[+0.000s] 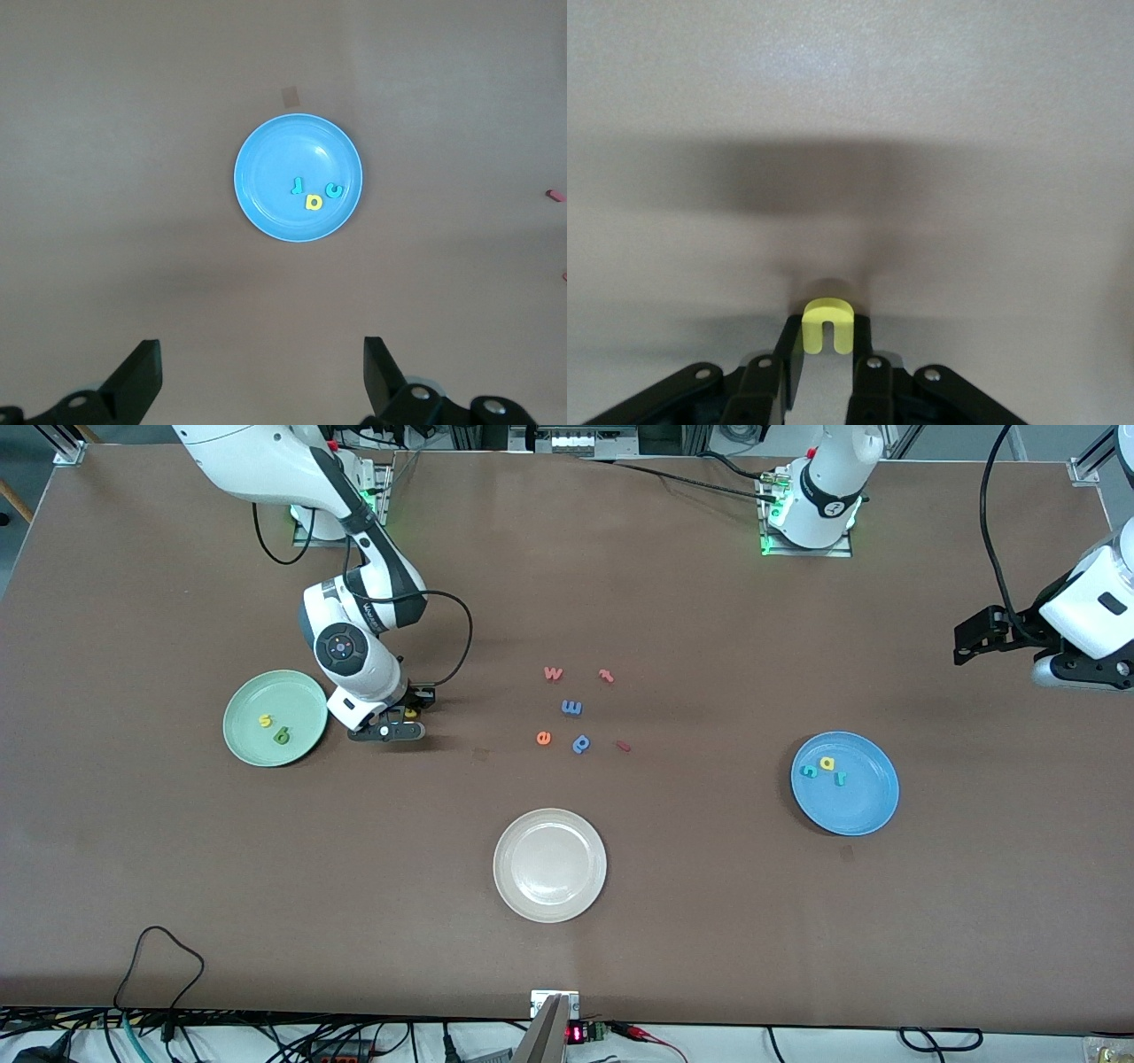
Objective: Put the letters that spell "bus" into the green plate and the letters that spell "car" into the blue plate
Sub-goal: 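Carry the n to the green plate and open the right gripper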
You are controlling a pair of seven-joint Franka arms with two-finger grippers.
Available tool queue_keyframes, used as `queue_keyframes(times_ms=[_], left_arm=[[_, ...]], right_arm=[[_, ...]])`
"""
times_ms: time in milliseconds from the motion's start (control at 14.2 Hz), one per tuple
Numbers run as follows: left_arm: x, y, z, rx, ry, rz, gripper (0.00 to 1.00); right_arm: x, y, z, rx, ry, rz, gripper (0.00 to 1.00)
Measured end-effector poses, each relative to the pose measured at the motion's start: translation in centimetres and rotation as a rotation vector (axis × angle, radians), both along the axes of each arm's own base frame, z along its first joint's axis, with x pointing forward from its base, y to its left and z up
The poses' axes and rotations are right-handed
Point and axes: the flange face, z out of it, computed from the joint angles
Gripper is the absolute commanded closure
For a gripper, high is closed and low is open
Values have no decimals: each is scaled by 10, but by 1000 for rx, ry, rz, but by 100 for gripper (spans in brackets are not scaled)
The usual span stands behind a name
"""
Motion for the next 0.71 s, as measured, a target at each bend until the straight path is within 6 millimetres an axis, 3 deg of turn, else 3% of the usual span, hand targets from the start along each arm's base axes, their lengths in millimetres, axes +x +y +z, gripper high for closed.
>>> queue_keyframes(times_ms=[212,353,565,706], left_arm=[[-1,0,0,0,9,0,0],[-3,0,0,0,16,0,0],[-4,0,1,0,19,0,0],[-4,-1,1,1,19,0,0]], right_arm=[[15,-15,18,12,-33,-4,93],[28,-42,40,17,-31,16,93],[39,-106,69,21,21,60,93],[45,-162,72,40,39,91,88]])
